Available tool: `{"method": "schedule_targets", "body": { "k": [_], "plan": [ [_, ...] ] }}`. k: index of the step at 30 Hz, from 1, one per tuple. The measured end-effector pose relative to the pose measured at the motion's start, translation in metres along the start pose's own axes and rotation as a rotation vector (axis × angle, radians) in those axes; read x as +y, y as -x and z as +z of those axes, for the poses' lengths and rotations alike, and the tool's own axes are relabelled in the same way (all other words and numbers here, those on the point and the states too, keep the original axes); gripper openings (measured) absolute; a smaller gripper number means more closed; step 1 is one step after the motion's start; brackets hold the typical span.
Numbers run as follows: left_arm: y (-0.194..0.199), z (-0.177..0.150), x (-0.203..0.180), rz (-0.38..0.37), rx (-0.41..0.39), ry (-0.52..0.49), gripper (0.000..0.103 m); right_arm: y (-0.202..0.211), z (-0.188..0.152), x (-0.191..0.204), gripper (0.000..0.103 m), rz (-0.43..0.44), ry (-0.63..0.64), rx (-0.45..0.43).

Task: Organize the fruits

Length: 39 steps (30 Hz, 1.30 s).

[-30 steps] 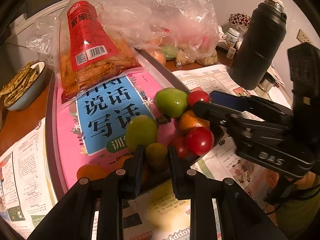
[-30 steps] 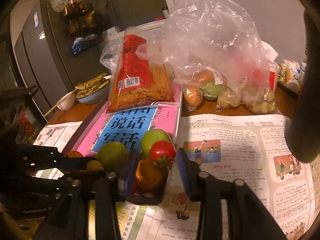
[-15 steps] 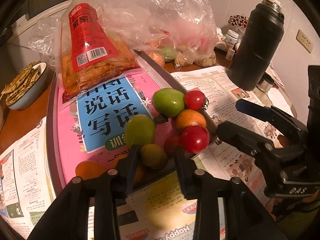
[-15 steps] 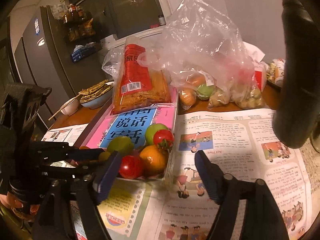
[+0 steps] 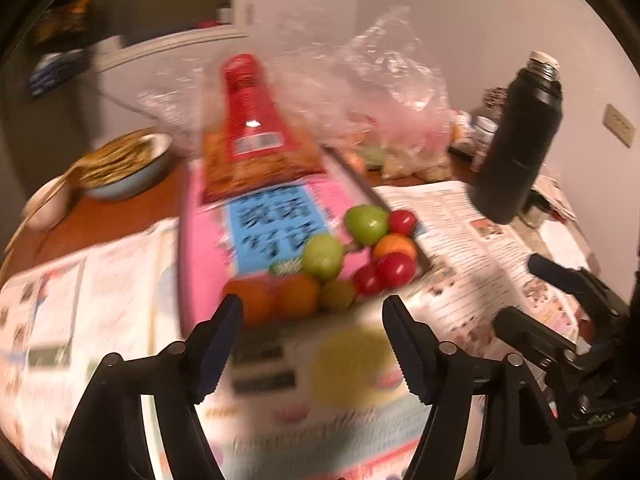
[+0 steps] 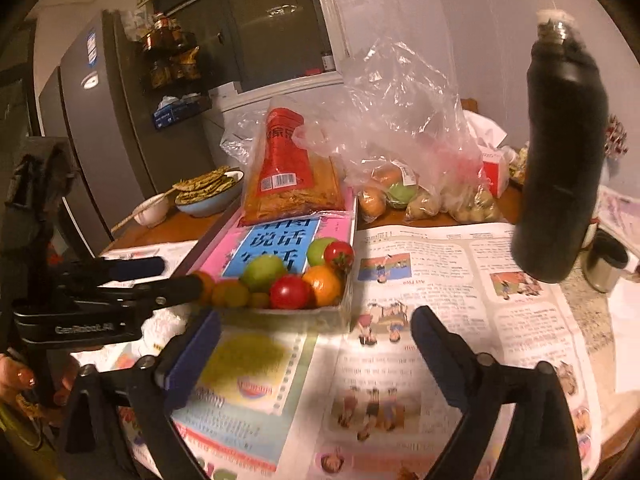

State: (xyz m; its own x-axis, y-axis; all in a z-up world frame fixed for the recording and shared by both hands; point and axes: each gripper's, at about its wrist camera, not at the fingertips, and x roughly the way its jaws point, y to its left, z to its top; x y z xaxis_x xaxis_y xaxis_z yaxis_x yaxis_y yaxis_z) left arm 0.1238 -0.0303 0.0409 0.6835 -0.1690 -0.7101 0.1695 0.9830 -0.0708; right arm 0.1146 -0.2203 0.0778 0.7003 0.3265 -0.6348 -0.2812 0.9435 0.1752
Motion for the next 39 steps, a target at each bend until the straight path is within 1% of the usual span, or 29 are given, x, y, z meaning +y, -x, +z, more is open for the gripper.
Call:
{"method": "schedule_targets", "body": {
  "k": [2, 4, 7, 9, 11, 15, 20, 39],
  "plan": [
    [0.007, -0.018, 0.000, 0.027, 0.005, 0.039, 0.075, 0.005, -0.009, 0.008, 0.102, 0.004, 0.024, 0.009],
    [0.009, -0.034, 0.000, 0.035, 0.015, 0.082, 0.075, 0.006, -0.019, 0.013, 0.102, 0.032, 0.025, 0.034],
    [0.006, -0.050, -0.002, 0.072, 0.034, 0.102, 0.075, 0.008, -0.027, 0.017, 0.102, 0.033, 0.019, 0.038],
    [0.005, -0.057, -0.003, 0.080, 0.038, 0.108, 0.075, 0.010, -0.032, 0.019, 0.102, 0.012, 0.017, 0.034],
    [0.005, -0.062, -0.003, 0.080, 0.049, 0.118, 0.075, 0.012, -0.035, 0.019, 0.102, 0.015, 0.010, 0.039],
    [0.003, -0.065, -0.009, 0.088, 0.062, 0.101, 0.075, 0.013, -0.038, 0.013, 0.102, -0.001, -0.018, 0.040],
    [0.006, -0.065, -0.013, 0.083, 0.058, 0.096, 0.075, 0.014, -0.038, 0.007, 0.102, -0.011, -0.037, 0.040],
    [0.010, -0.065, -0.014, 0.105, 0.051, 0.095, 0.075, 0.010, -0.042, 0.007, 0.102, -0.003, -0.040, 0.059]
  ]
}}
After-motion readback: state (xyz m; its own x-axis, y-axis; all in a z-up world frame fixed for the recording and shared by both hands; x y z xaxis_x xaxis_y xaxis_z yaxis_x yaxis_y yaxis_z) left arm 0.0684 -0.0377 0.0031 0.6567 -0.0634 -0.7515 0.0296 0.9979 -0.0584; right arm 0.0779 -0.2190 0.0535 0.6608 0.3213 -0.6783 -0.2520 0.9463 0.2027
